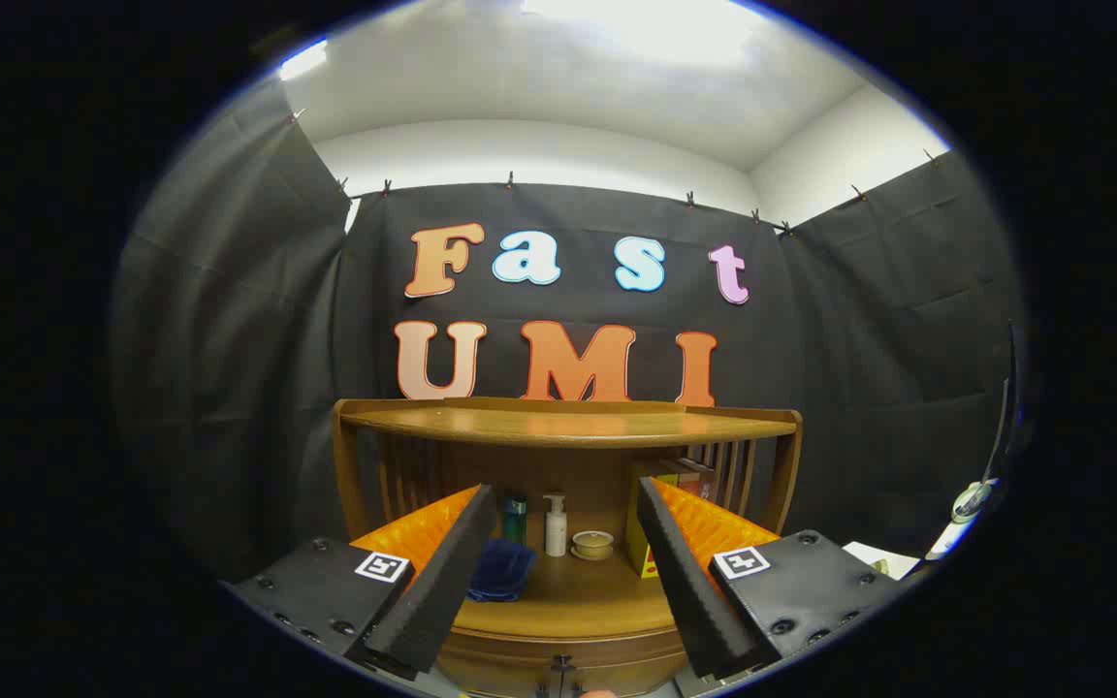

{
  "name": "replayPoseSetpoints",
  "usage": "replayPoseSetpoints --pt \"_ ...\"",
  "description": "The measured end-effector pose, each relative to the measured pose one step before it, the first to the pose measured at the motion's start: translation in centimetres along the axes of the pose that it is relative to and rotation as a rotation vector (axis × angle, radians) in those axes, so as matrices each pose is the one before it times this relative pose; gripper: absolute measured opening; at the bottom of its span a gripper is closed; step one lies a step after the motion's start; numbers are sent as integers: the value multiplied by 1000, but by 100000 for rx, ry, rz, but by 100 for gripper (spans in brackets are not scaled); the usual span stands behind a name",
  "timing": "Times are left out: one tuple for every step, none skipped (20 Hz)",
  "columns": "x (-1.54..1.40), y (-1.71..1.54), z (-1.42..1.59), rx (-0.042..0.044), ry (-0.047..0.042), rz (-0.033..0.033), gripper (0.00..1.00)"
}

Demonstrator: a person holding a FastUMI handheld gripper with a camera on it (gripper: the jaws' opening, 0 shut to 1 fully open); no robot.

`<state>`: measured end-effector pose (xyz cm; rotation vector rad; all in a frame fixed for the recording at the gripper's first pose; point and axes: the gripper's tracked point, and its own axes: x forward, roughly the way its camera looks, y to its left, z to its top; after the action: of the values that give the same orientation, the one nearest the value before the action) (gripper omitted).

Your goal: Pull open the drawer, take out the items inside it, and place them on the countertop above the cabinet.

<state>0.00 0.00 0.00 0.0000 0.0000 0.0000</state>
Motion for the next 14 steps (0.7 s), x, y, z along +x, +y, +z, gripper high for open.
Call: replayPoseSetpoints --pt "17 32 55 -126 -63 243 98" --pt "17 -80 90 -175 -298 -85 98" --pt "-121 -88 -32 -171 59 -203 98" --pt "53 -84 -23 -146 242 -7 98" --pt "65 1 -19 30 370 40 98" --pt "24 -7 -24 294 262 255 98" --pt "-65 -28 63 400 -33 21 98" --pt "99 2 10 211 116 46 98" --pt "23 -82 -21 -33 283 -62 98" --pt "7 18 24 -181 148 -43 98" --pt "64 -14 75 -456 19 -36 98" --pt "-59 103 148 -722 -395 510 98" --pt "-95 100 373 -809 -388 -82 98" --pt "-28 -38 174 -466 -343 -315 98"
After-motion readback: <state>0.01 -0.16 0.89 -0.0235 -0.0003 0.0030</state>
